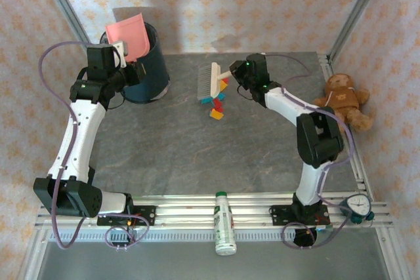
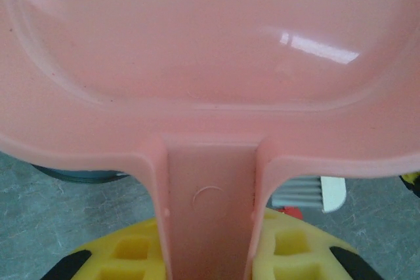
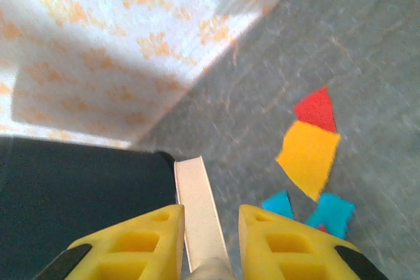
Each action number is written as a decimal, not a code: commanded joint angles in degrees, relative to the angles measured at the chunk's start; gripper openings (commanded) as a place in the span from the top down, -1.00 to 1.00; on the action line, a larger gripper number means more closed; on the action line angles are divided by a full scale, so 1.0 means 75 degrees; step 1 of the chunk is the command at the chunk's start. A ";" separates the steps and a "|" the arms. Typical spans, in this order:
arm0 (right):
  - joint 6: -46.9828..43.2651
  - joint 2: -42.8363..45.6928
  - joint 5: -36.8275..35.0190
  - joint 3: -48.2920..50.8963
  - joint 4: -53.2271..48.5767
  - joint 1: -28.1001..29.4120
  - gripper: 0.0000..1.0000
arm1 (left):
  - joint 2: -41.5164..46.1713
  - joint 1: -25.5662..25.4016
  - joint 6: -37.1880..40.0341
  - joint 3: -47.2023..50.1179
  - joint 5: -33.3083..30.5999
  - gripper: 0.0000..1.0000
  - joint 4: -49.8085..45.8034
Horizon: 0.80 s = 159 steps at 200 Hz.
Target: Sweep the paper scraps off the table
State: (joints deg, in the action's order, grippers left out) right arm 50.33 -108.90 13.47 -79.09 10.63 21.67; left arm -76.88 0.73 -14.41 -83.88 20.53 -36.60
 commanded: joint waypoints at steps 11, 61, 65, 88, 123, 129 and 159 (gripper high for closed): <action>0.1222 -0.0742 -0.0864 -0.0724 0.0392 0.0008 1.00 | 0.0035 -0.0002 0.0217 -0.0055 -0.0040 1.00 0.0100; 0.2058 -0.1238 -0.1856 -0.1059 -0.0132 0.0006 1.00 | 0.0019 -0.0003 0.0211 -0.0056 -0.0029 1.00 0.0102; 0.2092 -0.1231 -0.1965 -0.1057 -0.0268 0.0006 1.00 | 0.0010 -0.0004 0.0202 -0.0055 -0.0023 1.00 0.0104; 0.2240 -0.1232 -0.2435 -0.1175 -0.1163 0.0009 1.00 | 0.0004 0.0008 0.0201 -0.0061 -0.0018 1.00 0.0117; 0.2194 -0.1218 -0.2649 -0.1221 -0.1970 0.0011 1.00 | -0.0005 0.0008 0.0207 -0.0060 0.0015 1.00 0.0106; 0.2207 -0.1215 -0.2649 -0.1212 -0.2050 0.0006 1.00 | -0.0004 0.0008 0.0200 -0.0066 0.0014 1.00 0.0104; 0.2142 -0.1015 -0.2736 -0.1068 -0.2468 0.0020 1.00 | 0.0016 0.0007 0.0220 -0.0058 0.0001 1.00 0.0088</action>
State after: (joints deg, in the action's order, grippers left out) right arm 66.02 -118.61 -3.33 -86.39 -3.16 21.61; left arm -76.90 0.75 -14.39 -83.88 20.51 -36.60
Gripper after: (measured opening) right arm 0.246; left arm 0.238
